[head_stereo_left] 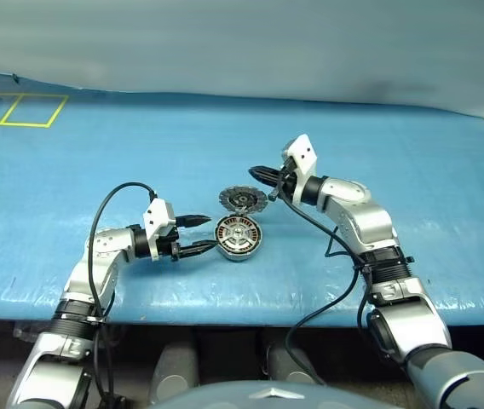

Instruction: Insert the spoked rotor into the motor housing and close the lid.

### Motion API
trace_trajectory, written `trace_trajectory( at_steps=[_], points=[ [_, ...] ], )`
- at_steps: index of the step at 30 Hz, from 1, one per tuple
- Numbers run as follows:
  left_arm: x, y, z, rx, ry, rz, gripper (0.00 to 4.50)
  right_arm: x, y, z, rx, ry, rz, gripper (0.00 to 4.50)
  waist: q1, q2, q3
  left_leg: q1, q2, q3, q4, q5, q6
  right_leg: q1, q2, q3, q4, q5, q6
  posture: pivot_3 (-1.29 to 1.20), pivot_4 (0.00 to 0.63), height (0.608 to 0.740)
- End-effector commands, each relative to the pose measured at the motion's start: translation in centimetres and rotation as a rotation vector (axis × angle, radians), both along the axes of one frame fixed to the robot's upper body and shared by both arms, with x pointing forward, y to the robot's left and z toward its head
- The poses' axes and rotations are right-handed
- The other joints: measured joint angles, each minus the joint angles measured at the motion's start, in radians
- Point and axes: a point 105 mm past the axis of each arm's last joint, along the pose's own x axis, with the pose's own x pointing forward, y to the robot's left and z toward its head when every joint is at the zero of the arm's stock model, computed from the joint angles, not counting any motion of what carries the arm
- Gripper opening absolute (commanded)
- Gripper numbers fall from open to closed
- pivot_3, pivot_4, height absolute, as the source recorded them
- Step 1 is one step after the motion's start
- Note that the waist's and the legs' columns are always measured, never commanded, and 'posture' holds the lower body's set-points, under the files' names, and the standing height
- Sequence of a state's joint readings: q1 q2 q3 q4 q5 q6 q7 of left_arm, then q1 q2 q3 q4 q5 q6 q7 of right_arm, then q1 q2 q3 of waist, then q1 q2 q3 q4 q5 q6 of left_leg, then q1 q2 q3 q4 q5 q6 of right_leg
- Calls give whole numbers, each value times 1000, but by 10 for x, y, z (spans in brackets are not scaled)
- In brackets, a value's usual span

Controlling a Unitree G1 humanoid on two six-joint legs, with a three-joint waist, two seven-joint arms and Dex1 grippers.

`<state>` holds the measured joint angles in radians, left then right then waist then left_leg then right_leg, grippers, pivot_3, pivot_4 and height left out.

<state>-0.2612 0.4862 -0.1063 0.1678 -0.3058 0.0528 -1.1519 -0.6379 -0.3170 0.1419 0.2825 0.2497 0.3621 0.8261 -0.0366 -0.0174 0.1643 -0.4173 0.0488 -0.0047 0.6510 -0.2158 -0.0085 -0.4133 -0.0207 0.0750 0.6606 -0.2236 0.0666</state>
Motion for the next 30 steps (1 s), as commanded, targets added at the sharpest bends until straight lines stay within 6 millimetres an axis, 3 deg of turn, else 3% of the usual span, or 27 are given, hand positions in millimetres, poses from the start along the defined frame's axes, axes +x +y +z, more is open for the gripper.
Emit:
trace_trajectory(
  at_steps=[1, 17, 30],
  points=[
    [-2, -3, 8, 4, -53, -17, 3069, -9, 8, 7, -7, -13, 74, 17, -1, 0, 0, 0, 0, 0, 0, 0, 0, 0, 0, 0, 0, 0, 0, 0, 150, 740],
    [-3, 2, 8, 2, -49, -14, 3069, -58, 16, -21, -56, 14, 134, 17, -2, 0, 0, 0, 0, 0, 0, 0, 0, 0, 0, 0, 0, -4, 0, 0, 150, 740],
    [-6, 7, 8, 11, -39, -4, 3069, -70, 21, -44, -63, 40, 135, 17, -1, 0, 0, 1, 1, 0, 0, 0, 0, 0, 0, 0, 0, -6, 0, 0, 150, 740]
  ],
)
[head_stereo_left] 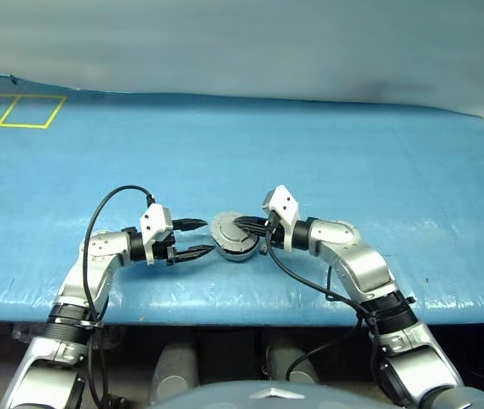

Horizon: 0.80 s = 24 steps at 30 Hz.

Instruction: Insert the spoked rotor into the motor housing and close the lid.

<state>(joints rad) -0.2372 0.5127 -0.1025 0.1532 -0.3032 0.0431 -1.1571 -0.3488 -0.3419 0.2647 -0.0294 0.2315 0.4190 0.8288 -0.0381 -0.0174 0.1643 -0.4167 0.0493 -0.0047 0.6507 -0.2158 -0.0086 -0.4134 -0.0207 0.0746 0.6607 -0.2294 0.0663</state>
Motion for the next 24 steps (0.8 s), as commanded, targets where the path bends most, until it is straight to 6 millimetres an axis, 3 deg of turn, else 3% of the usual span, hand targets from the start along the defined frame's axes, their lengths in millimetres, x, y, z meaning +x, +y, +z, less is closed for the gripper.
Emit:
trace_trajectory(
  at_steps=[1, 14, 24],
  points=[
    [-2, 0, 11, -15, -36, -6, 3069, -4, 4, 1, -3, -36, 11, 17, 0, 0, 0, 0, 0, 0, 0, 0, 0, 0, 0, 0, 0, 0, 0, 0, 150, 740],
    [-3, -2, 8, -21, -29, -4, 3069, -7, 2, -17, -24, -14, -44, 17, 0, 0, 0, 2, 0, 0, 0, 0, 0, 1, 0, 0, 0, 0, 0, 0, 150, 740],
    [-4, -2, 6, -16, -37, -13, 3069, -4, 1, 20, 156, -102, -123, 17, 1, 0, 0, 1, 0, 0, 0, 0, 0, 1, 0, 0, 0, 0, -1, 0, 150, 740]
  ],
)
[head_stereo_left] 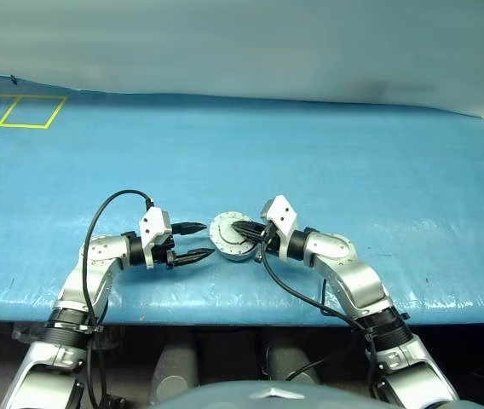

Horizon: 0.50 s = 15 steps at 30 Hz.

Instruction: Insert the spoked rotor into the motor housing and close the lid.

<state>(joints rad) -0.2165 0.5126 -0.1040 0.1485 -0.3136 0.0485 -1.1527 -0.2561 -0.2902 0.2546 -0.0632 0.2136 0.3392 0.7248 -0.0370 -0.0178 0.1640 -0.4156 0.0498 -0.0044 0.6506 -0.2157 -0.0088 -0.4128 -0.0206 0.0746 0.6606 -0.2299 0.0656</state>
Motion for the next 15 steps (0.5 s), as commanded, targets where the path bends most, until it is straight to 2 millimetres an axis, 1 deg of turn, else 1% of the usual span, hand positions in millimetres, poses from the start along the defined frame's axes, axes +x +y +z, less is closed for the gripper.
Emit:
trace_trajectory(
  at_steps=[1, 3, 9, 12, 15],
  points=[
    [0, -3, 11, -5, -59, -20, 3069, 2, 0, 30, 114, -71, -32, 187, -1, 0, 0, 0, 0, 0, 0, 0, 0, 0, 0, 0, 0, 0, 0, 0, 150, 740],
    [0, -3, 10, -6, -60, -20, 3069, 1, 0, 34, 136, -76, -38, 611, -1, 0, 0, 0, 0, 0, 0, 0, 0, -1, 0, 0, 0, 0, 0, 0, 150, 740],
    [-1, -4, 9, -9, -60, -18, 3069, -1, 2, 40, 153, -84, -49, 2603, 0, 0, 0, 0, 0, 0, 0, 0, 0, 0, 0, 0, 0, 0, 0, 0, 150, 740],
    [-1, -4, 8, -10, -58, -15, 3069, -6, 6, 33, 140, -52, -32, 3581, 0, 0, 0, 0, 0, 0, -1, 0, 0, -1, 0, 0, 0, 0, 0, 0, 150, 740],
    [-1, -3, 7, -10, -56, -13, 3069, -6, 7, 28, 128, -37, -40, 3581, 0, 0, 0, 0, 0, 0, -1, 0, 0, -1, 0, 0, 0, 0, 0, 0, 150, 740]
  ],
)
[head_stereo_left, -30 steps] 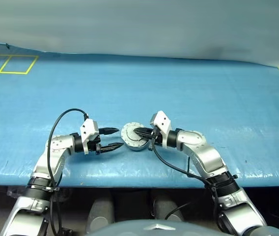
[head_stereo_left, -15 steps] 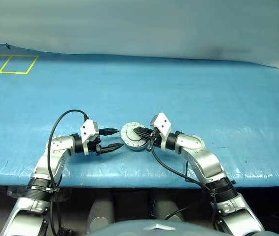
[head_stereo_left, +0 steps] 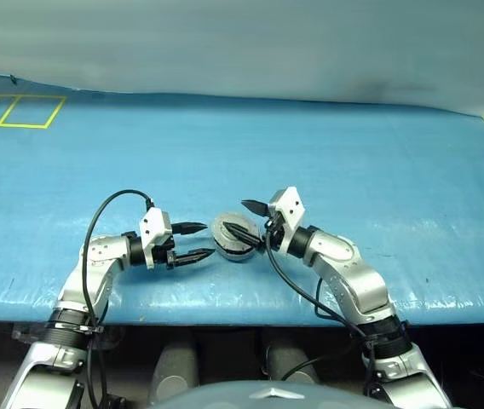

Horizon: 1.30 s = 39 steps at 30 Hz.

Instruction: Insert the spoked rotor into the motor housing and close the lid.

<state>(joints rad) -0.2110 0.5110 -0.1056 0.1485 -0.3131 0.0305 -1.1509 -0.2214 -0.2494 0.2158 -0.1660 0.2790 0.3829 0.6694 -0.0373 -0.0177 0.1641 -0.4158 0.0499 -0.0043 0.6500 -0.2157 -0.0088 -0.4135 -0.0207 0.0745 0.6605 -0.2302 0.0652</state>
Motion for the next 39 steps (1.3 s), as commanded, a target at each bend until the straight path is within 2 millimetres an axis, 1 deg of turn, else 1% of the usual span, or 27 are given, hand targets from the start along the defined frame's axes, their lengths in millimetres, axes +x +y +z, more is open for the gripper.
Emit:
trace_trajectory(
  at_steps=[1, 7, 13, 27, 30, 37, 39],
  points=[
    [0, -3, 7, -7, -44, -11, 3069, -2, 4, 6, 12, -23, 0, 3581, 0, 0, 0, 0, 0, 0, 0, 0, 0, 0, 0, 0, 0, 0, 0, 0, 150, 740],
    [0, -2, 6, -3, -44, -5, 3069, 1, 4, -7, -2, 15, -25, 3581, 0, 0, 0, 0, 0, 0, 0, 0, 0, 0, 0, 0, 0, 0, 0, 0, 150, 740],
    [0, -1, 5, -2, -45, 0, 3069, 2, 3, -15, -17, 36, -36, 3581, 0, 0, 0, 0, 0, 0, 0, 0, 0, 0, 0, 0, 0, 0, 0, 0, 150, 740],
    [1, 1, 3, 5, -45, 11, 3069, -7, 12, -23, -34, 59, 5, 3581, 0, 0, 0, 0, 0, 0, -1, 0, 0, 0, 0, 0, 0, 0, 0, 0, 150, 740],
    [1, 2, 2, 9, -44, 13, 3069, -8, 13, -26, -70, 44, 13, 3581, 0, 0, 0, 0, 0, 0, -1, 0, 0, 0, 0, 0, 0, 0, -1, 0, 150, 740],
    [2, 3, 2, 13, -46, 17, 3069, -6, 9, -40, -193, -8, -3, 3581, -1, 0, 0, 1, 0, 0, -1, 0, 0, 0, 0, 0, 0, -1, -1, 0, 150, 740],
    [2, 3, 2, 14, -48, 18, 3069, -6, 8, -41, -192, -5, -6, 3581, -1, 0, 0, 1, 0, 0, -1, 0, 0, 0, 0, 0, 0, -1, -1, 0, 150, 740]
  ],
)
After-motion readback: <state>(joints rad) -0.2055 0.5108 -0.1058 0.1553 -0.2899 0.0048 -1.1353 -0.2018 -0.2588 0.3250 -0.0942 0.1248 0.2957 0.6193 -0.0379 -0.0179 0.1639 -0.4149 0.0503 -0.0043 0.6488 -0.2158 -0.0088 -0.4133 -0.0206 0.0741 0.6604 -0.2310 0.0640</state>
